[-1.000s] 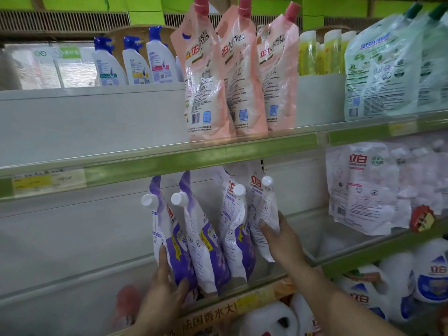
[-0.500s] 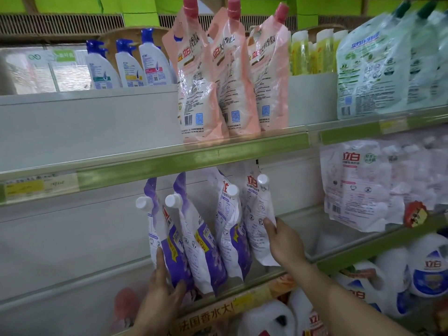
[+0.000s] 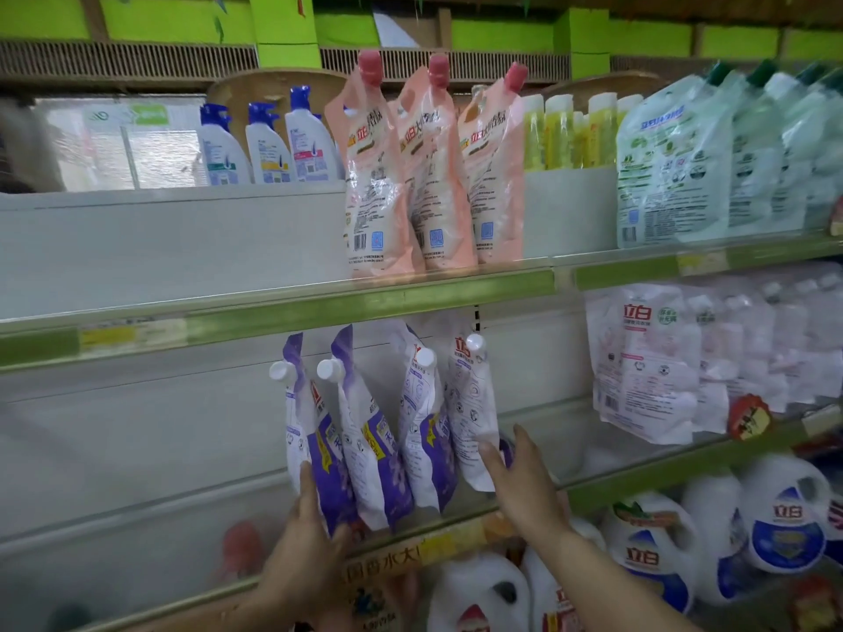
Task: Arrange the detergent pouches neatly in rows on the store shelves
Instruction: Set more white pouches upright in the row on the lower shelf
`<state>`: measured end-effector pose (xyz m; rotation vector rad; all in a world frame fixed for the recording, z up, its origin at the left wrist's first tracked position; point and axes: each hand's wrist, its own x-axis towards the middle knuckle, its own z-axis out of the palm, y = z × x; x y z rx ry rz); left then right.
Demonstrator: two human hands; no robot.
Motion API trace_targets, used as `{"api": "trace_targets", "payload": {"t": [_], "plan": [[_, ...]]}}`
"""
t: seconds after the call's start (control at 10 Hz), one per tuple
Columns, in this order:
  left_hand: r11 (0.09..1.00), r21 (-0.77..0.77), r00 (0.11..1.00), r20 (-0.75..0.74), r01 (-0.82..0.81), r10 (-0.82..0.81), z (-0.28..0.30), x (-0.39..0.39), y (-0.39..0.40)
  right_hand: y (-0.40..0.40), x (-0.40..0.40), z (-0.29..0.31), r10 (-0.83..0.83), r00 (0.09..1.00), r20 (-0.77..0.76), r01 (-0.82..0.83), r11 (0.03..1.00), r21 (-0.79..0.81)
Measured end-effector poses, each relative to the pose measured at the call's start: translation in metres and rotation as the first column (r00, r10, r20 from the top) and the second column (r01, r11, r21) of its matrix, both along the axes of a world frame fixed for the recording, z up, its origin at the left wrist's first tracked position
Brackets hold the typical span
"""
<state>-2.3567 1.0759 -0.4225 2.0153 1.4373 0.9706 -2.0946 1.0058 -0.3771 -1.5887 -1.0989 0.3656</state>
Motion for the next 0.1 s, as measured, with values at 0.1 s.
{"api": "trace_targets", "payload": {"t": [0.1], "plan": [[0.998,-0.006,0.995,0.072,0.066,-0.065,-0.0079,-0.0027,-0.0176,-0.0243,-0.0022,0.0047,0.051,0.998,0.033,-0.05,0.999,-0.011]]}}
